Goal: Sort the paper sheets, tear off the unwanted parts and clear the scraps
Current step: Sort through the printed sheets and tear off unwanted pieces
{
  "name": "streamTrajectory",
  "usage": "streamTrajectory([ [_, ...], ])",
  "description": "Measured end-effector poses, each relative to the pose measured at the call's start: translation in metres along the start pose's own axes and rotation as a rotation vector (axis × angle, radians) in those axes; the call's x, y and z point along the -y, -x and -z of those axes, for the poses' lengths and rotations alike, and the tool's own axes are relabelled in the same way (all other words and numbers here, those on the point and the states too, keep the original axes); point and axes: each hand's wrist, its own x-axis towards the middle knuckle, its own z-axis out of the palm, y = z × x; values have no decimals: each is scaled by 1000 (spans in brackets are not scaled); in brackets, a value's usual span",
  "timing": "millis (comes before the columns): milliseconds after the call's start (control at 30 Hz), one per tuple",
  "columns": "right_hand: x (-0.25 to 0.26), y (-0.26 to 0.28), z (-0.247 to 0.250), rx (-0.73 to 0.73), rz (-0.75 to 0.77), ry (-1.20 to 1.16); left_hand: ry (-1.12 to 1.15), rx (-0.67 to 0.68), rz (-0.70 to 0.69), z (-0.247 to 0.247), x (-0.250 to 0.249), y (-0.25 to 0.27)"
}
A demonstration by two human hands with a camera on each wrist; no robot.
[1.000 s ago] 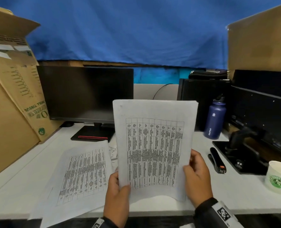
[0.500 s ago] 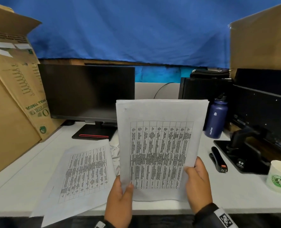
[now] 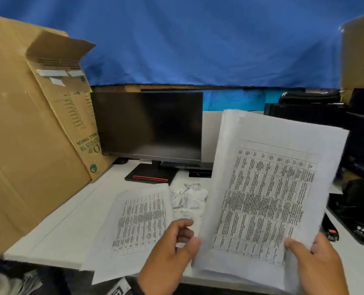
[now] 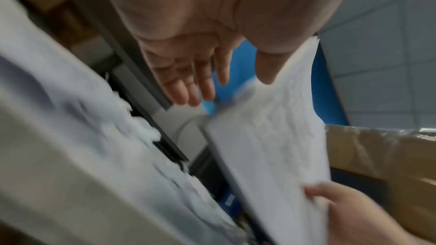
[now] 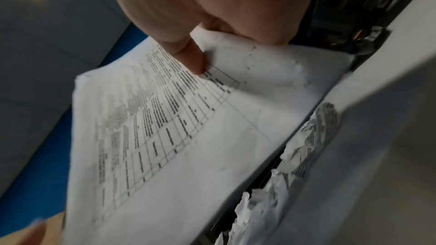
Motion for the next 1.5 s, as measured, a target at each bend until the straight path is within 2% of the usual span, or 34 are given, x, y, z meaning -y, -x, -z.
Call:
streamTrajectory([
  [67, -4, -4, 10, -38, -55, 4, -321, 44, 57, 39, 17, -14],
  [167, -12, -7, 18, -45, -112, 1, -918, 158, 322, 95, 54, -38],
  [233, -16, -6, 18, -50, -137, 6, -1111, 115, 462, 121, 74, -51],
  [367, -26, -5, 13, -30, -165, 31, -1094, -5, 657, 145, 105, -70],
  [467, -29, -2, 9, -29, -174, 32, -1066, -71, 722, 147, 119, -84],
  [533, -32, 0, 6, -21, -170, 31, -1065, -66, 742, 146, 117, -90],
  [667, -33, 5, 3, -6, -170, 17, -919, -61, 761, 147, 114, -99],
  [733, -32, 6, 4, -6, -167, 2, -833, -140, 730, 153, 113, -97],
  [833, -28, 6, 6, -20, -160, -33, -602, -317, 585, 166, 110, -94],
  [900, -24, 8, 7, -21, -155, -57, -427, -414, 438, 170, 101, -86],
  [1033, -22, 8, 4, -21, -161, -68, -123, -521, 142, 170, 55, -60],
  [1100, -24, 7, 4, -12, -164, -58, 6, -543, 50, 169, 29, -49],
  [1233, -24, 4, 6, -12, -145, -100, 346, -474, -37, 153, -6, -30],
  [1333, -25, 6, 4, 34, -129, -106, 602, -348, -10, 119, -18, -13],
  [1433, -29, 13, -16, 147, -157, -66, 704, -197, 112, 79, -4, -6],
  [1500, -27, 20, -31, 241, -169, -46, 680, -159, 187, 48, 10, -5],
])
